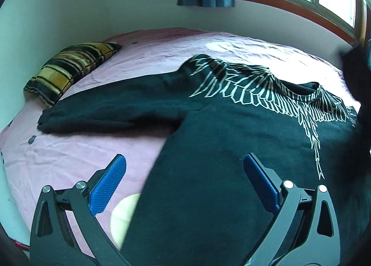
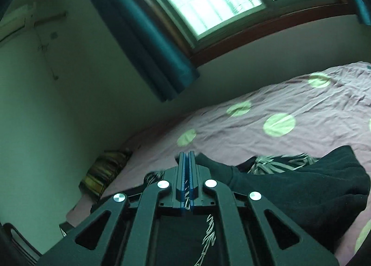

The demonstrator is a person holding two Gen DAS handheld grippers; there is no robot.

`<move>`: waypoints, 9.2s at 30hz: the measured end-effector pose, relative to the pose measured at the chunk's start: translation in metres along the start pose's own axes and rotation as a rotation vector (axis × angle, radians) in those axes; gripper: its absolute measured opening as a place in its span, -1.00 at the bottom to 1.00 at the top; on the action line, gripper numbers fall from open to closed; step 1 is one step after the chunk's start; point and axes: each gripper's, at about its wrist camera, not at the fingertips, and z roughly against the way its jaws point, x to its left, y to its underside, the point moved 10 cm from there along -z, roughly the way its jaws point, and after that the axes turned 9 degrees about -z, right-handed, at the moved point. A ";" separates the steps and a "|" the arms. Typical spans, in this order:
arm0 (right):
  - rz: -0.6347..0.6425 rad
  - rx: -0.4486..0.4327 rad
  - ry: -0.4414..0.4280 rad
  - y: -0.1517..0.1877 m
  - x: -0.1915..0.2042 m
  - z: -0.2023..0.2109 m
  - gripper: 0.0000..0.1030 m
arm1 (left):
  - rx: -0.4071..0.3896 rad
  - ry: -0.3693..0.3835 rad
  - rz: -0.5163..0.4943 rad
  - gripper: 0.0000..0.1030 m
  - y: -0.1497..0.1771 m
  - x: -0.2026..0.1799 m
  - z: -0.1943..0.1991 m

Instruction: Fold small clothes

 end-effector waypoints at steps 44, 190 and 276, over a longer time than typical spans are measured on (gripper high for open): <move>-0.256 0.137 0.053 0.098 -0.126 0.061 0.22 | 0.357 0.905 0.160 -0.21 -0.059 -0.240 -0.120; -0.041 0.179 0.185 -0.073 -0.208 -0.119 -0.13 | -0.044 0.401 -0.187 0.07 -0.229 -0.098 -0.183; -0.445 0.284 -0.110 0.084 -0.137 -0.011 0.31 | -0.226 0.403 -0.172 0.32 -0.133 -0.202 0.008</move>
